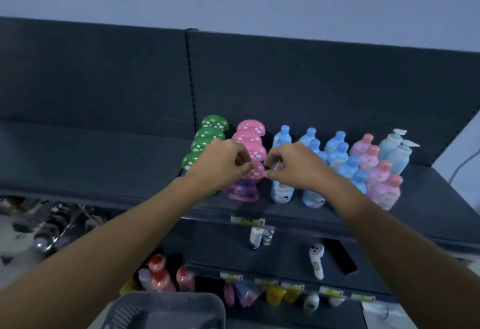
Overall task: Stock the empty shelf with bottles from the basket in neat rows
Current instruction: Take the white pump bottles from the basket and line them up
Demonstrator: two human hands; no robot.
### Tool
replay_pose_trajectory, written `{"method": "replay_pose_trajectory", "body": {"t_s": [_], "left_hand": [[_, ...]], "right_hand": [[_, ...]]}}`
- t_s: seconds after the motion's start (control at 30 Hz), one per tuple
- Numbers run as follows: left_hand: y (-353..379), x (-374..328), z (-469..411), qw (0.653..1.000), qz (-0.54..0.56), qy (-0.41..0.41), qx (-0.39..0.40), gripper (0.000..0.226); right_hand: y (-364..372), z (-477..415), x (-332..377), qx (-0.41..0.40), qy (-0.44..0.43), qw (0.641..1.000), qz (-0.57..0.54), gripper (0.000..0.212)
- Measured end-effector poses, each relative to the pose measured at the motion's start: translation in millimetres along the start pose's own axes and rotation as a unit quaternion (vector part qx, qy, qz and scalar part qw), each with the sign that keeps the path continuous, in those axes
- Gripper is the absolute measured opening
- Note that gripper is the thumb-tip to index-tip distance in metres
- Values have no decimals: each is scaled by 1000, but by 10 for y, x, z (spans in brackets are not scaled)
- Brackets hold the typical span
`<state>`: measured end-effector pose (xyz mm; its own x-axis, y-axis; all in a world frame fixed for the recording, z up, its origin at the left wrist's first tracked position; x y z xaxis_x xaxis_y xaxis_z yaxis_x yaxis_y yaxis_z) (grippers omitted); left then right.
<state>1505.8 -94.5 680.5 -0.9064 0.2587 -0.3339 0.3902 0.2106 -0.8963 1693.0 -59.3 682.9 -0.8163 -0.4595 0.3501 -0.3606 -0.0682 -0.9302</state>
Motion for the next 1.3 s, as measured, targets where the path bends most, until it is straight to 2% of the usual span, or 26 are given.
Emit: {"method": "replay_pose_trajectory", "body": {"t_s": [0.17,0.4,0.57,0.7,0.87,1.07,1.3], "left_hand": [[83,672,714,997,14,-52,60,13],[583,1366,1337,985,21,-113,127,15],[1294,1752,1795,965,30,-159,207,17],[2015,1990,2271,950,13,-162,267,18],[2868,2146,2843,921,-3,-177,347,41],[3536,2173,3210,916,-27,-190,352,47],[3834,2109,3344,919,-25,-192,343,45]], "right_hand": [[667,196,519,60,15,998,-25,20],[1557,267,711,145,56,987,-39,27],[2451,486,649,191,97,975,-58,30],[3265,770,557,246,123,961,-40,26],[4215,1143,437,309,130,942,-24,27],[4999,1392,394,318,122,940,6,33],[5352,1510,460,328,100,935,88,31]]}}
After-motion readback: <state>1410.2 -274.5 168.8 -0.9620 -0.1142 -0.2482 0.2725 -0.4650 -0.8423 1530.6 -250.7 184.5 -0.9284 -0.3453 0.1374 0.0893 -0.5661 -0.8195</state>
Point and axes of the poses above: each hand's wrist, its own z-axis away from the middle knuckle, its own y-axis out of the palm, x = y × z, the point moved 2 cm from there along -z, towards the middle knuckle, and after that the axes turned 4 degrees about -z, right-handed, at the moved point
